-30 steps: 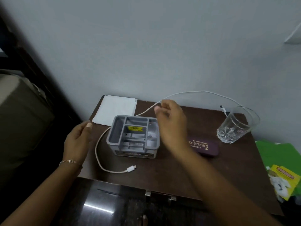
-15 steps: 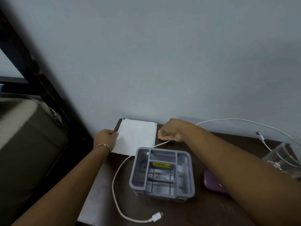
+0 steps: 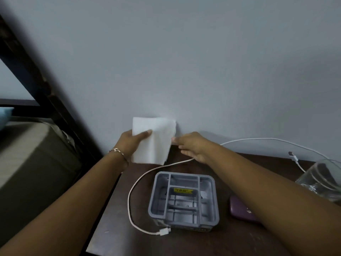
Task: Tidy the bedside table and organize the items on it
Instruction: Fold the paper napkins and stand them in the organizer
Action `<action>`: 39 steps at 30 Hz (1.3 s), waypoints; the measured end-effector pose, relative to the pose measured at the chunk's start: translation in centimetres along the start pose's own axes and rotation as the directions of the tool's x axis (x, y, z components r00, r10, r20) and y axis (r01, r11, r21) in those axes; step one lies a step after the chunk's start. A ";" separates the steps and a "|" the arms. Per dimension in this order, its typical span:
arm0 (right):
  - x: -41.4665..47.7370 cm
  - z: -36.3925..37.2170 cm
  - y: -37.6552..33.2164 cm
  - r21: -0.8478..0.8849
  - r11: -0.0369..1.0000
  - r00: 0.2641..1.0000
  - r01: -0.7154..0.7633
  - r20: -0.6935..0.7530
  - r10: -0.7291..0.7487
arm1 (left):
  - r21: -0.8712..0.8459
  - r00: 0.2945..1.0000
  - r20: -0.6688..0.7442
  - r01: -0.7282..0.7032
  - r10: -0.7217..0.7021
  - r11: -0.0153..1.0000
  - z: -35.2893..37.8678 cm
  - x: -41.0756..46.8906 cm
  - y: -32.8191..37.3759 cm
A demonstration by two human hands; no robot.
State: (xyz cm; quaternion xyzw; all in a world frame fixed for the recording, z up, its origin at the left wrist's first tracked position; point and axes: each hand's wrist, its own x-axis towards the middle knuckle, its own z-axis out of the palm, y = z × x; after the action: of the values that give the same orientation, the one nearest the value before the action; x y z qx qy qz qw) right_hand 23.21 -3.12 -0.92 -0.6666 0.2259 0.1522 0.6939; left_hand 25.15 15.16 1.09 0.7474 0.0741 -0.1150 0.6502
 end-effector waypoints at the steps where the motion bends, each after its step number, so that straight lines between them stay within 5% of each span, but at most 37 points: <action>1: -0.9 -0.2 -0.4 0.053 0.999 0.998 0.006 0.055 -0.009 | -0.074 0.999 0.034 -0.004 0.006 0.997 0.1 -0.7 1.4; 5: -6.1 -1.1 -1.9 0.278 0.960 0.978 -0.007 0.202 -0.051 | -0.262 0.967 0.255 0.065 0.004 0.963 1.5 -5.0 5.9; 10: -14.2 -4.7 -1.7 0.592 0.798 0.961 0.114 0.138 -0.240 | -0.338 0.929 0.370 0.130 0.004 0.932 4.2 -12.1 7.8; 18: -25.1 -13.0 6.8 0.371 0.870 0.941 0.326 -0.214 -0.262 | -0.172 0.959 0.261 -0.070 0.114 0.983 11.8 -22.3 1.0; 23: -25.5 -16.6 15.9 0.222 0.949 0.894 0.223 -0.434 -0.109 | -0.049 0.977 0.214 0.020 -0.009 0.999 17.1 -23.9 -8.1; 29: -24.0 -16.4 22.2 0.186 0.978 0.857 0.095 -0.515 0.015 | 0.028 0.991 0.086 0.098 -0.100 0.995 18.0 -24.6 -12.4; 39: -21.7 -15.7 21.1 0.228 0.965 0.842 0.133 -0.539 0.011 | 0.090 0.994 0.010 0.107 -0.108 0.990 17.9 -20.9 -13.0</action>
State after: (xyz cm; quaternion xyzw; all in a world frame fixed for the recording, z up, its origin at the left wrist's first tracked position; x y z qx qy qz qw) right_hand -7.81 -15.38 -7.98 -0.5940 0.4069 -0.0928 0.6877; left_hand 0.34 0.09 -7.98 0.7697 0.1042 -0.1586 0.6095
